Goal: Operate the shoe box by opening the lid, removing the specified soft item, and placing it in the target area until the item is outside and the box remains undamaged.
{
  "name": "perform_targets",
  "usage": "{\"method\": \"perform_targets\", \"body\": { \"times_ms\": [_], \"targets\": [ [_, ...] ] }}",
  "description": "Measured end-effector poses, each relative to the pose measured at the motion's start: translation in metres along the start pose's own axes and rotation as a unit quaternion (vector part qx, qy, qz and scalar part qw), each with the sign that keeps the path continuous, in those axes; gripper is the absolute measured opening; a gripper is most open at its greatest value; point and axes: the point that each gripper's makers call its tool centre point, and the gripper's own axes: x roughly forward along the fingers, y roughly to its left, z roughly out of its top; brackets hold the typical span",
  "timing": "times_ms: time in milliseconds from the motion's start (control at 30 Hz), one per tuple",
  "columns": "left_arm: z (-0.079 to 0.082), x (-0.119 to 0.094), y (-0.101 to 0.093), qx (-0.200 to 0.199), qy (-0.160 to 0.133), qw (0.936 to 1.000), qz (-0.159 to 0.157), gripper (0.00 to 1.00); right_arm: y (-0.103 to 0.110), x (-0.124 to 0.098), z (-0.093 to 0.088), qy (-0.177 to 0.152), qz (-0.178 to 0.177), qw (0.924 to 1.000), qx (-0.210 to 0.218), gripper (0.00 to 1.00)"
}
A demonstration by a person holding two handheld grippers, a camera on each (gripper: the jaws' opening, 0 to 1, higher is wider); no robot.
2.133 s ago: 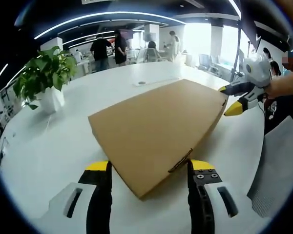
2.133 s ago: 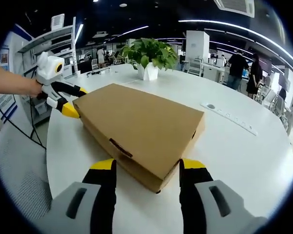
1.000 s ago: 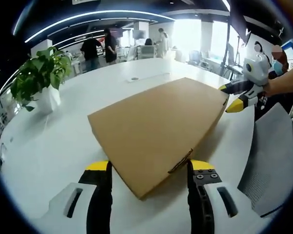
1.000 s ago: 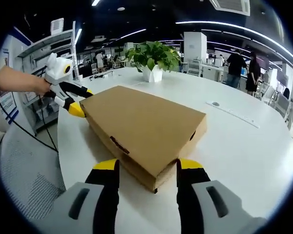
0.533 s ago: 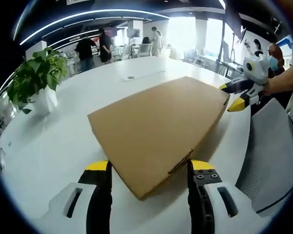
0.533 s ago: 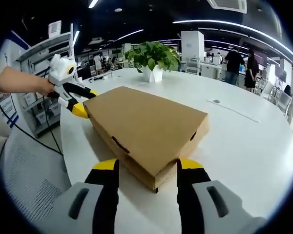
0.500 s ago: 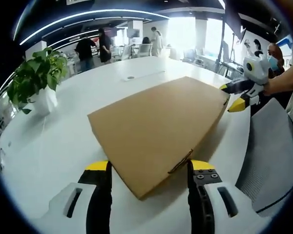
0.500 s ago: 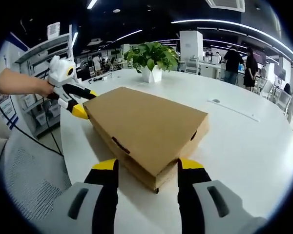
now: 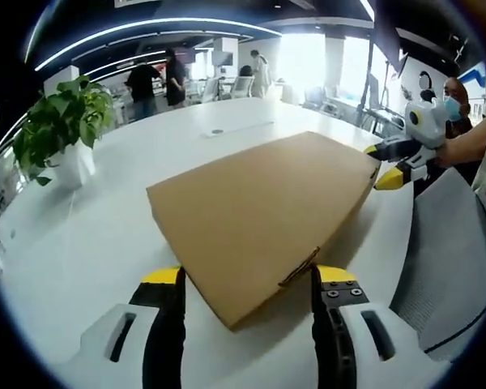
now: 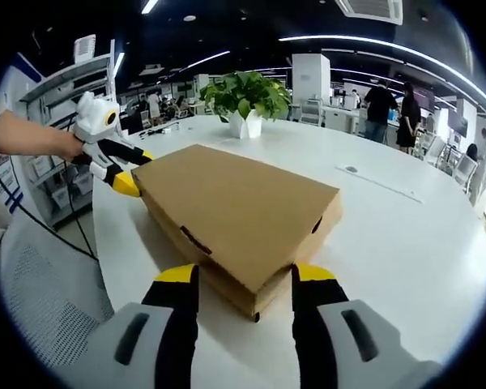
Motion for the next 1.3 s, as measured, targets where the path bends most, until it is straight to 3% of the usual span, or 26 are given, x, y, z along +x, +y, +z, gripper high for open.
{"method": "perform_targets", "body": {
  "times_ms": [133,500,800,933,1300],
  "targets": [
    [0.004,-0.003,0.002,-0.031,-0.015,0.9994,-0.002,0.67,0.006,0.0,0.0,0.0,0.004,0.9999,-0.012,0.44],
    [0.005,-0.003,-0.003,-0.034,-0.024,0.9991,-0.003,0.74,0.009,0.0,0.002,-0.002,0.007,1.0,-0.003,0.49],
    [0.01,-0.006,-0.003,-0.049,-0.027,0.9985,-0.003,0.72,0.01,-0.004,0.008,-0.007,0.007,0.9999,0.004,0.49],
    [0.017,-0.013,-0.005,-0.06,-0.042,0.9973,-0.007,0.74,0.012,-0.008,0.014,-0.015,0.005,0.9999,0.001,0.49],
    [0.026,-0.019,-0.01,-0.057,-0.053,0.9969,-0.014,0.8,0.02,-0.012,0.023,-0.03,0.007,0.9994,-0.015,0.59]
  ]
}}
